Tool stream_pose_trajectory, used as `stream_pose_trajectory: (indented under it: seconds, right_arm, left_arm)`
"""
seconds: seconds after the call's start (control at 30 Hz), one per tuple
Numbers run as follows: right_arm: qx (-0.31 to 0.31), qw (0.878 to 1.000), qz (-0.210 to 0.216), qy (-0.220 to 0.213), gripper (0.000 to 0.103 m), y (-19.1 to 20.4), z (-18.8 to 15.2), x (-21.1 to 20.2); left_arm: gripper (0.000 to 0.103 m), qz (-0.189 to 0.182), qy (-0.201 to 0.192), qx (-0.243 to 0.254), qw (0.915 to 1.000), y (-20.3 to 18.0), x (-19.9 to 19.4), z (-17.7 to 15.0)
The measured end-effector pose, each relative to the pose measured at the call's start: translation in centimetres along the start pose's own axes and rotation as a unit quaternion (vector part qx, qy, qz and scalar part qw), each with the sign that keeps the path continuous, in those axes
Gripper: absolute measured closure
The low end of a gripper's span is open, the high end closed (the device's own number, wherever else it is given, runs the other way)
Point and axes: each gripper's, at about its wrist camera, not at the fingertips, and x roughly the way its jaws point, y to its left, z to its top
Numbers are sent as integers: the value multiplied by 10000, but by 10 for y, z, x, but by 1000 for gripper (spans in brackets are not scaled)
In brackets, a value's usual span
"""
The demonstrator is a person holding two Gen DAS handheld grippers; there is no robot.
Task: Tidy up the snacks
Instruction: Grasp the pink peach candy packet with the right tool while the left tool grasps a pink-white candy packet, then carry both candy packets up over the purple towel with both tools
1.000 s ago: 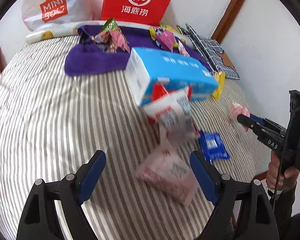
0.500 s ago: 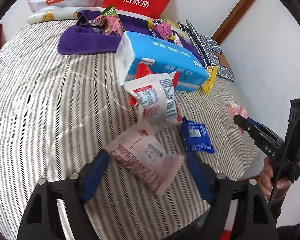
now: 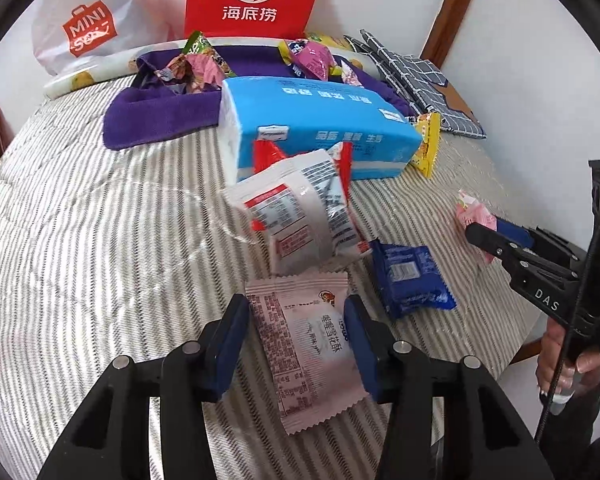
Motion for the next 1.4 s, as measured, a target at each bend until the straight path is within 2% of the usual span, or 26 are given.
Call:
stream_pose_trajectory:
  seconds: [0.1, 0.2, 0.23, 0.3, 0.33, 0.4, 0.63, 0.7, 0.8, 0.87, 0.93, 1.13, 1.23, 1.4]
  right_arm:
    - [-98, 10000, -14, 2, 62, 4, 0, 3]
    - [-160, 9999, -23, -15, 58, 5, -2, 3]
    - [-157, 9999, -5, -32, 55, 5, -2, 2]
    - [-134, 9999, 53, -75, 50, 3, -3, 0]
    - [-112, 9999, 59, -94, 43, 1, -3, -1]
    - [-63, 9999, -10, -120, 37, -2, -3, -1]
    - [37, 9999, 95, 117, 31, -9, -2, 15]
    - [14, 9997, 134, 220, 31, -7, -3, 22]
    - [-73, 9999, -24, 133, 29, -1, -2, 28]
    - [-92, 9998, 39, 149, 31, -1, 0, 30]
    - [-116, 9998, -5, 150, 47, -2, 3, 29]
    - [35, 9998, 134, 120, 65, -7, 11, 16]
    - [45, 9999, 107, 35, 69, -6, 15, 8]
    - [69, 9999, 144, -41, 70, -3, 21, -3]
  left_arm:
    - [48, 44, -7, 169, 9998, -2, -1, -5]
    - [48, 433, -17, 528, 9977, -16, 2, -12]
    - [57, 592, -36, 660, 9961, -20, 2, -13]
    - [62, 725, -65, 772, 9944, -23, 1, -15]
    - [63, 675, -66, 744, 9949, -21, 1, -14]
    - [65, 594, -72, 619, 9963, -15, -1, -11]
    - [62, 608, -50, 290, 9977, 6, -4, -7]
    - [62, 612, -60, 297, 9977, 5, -3, -7]
    - [63, 672, -140, 384, 9969, 2, -1, -7]
    - [64, 655, -169, 398, 9969, 3, -1, -7]
    - [65, 587, -166, 369, 9975, 4, -2, -6]
    - [65, 315, -247, 55, 9992, 15, -12, -3]
    - [65, 212, -326, -73, 9992, 21, -21, -1]
    - [65, 148, -483, -287, 9983, 32, -37, 5]
